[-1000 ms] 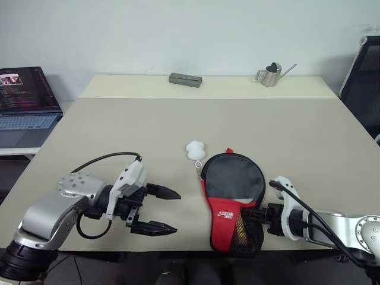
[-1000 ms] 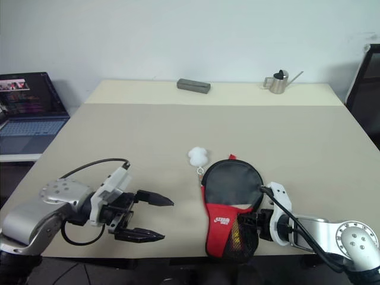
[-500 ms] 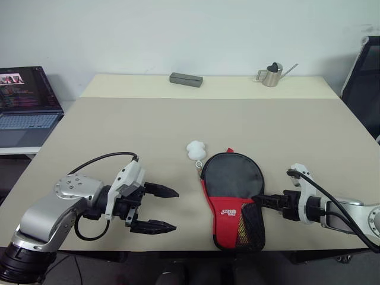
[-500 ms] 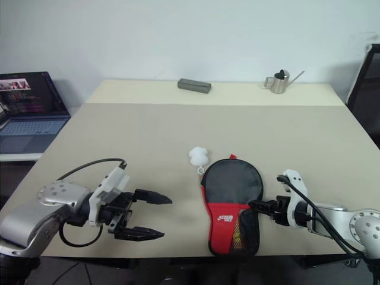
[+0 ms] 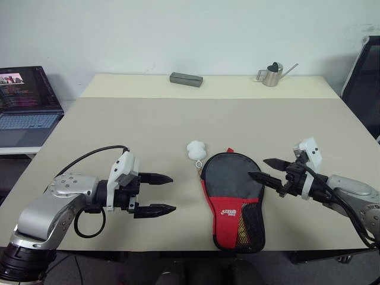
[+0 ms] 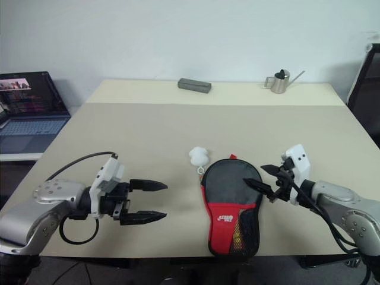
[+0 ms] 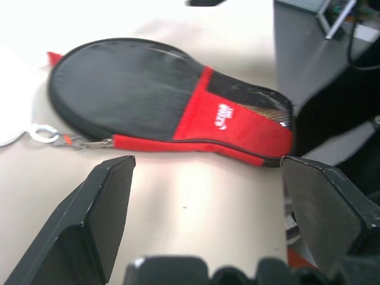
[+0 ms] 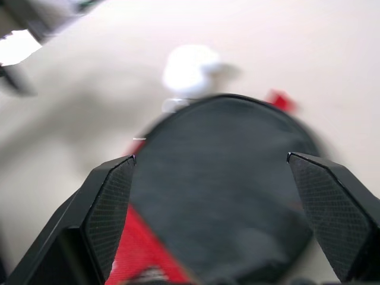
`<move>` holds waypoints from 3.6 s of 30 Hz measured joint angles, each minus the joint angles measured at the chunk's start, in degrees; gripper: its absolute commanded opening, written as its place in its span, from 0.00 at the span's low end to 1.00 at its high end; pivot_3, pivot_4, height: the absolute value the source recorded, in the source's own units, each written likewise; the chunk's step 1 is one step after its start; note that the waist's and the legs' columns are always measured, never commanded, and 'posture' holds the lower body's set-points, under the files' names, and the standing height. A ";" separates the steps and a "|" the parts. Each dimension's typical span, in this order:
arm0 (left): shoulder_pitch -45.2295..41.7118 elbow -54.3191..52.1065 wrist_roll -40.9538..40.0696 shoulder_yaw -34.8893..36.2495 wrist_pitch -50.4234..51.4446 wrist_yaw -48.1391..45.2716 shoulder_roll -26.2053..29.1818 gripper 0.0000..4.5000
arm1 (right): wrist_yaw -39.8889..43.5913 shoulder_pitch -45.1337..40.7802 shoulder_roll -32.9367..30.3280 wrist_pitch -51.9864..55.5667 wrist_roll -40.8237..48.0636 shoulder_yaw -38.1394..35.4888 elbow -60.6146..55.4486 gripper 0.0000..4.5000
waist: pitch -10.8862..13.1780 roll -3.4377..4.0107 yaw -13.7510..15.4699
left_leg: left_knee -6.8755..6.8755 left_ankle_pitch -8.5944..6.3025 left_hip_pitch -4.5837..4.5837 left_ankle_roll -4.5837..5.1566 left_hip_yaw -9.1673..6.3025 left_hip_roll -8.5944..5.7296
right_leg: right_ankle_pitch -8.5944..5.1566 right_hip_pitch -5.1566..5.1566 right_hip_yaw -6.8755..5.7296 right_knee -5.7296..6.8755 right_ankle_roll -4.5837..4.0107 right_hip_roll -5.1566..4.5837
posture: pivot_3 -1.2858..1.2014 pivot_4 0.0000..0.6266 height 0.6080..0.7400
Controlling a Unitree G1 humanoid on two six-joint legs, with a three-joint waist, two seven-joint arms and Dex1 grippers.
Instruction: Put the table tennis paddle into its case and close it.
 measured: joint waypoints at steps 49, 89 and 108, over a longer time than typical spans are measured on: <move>-32.81 42.57 22.42 -8.82 -6.86 14.30 -20.62 0.95 | 25.33 -13.27 22.01 -18.65 -45.38 20.36 26.31 1.00 | -0.05 -0.09 -0.31 | 0.12 0.12 0.25 -0.37 -0.04 -0.07 | 0.17 0.06 0.01 0.36 -0.02 0.03 | 0.52 0.24 1.00; -45.25 77.82 34.25 -11.03 -25.29 15.33 -35.78 0.07 | 17.78 -13.15 27.64 -14.91 -49.08 19.42 25.57 1.00 | -0.12 -0.17 -0.39 | 0.58 0.08 0.22 -0.29 -0.06 -0.06 | 0.46 0.12 0.04 0.47 0.10 0.22 | 0.52 0.24 1.00; -49.80 82.49 37.27 -11.21 -30.13 16.90 -37.48 0.03 | 10.04 -11.66 27.74 -10.91 -51.38 18.40 23.50 1.00 | -0.17 -0.18 -0.03 | 0.77 0.08 0.20 -0.28 -0.08 -0.08 | 0.47 0.24 0.03 0.41 0.42 0.22 | 0.52 0.24 1.00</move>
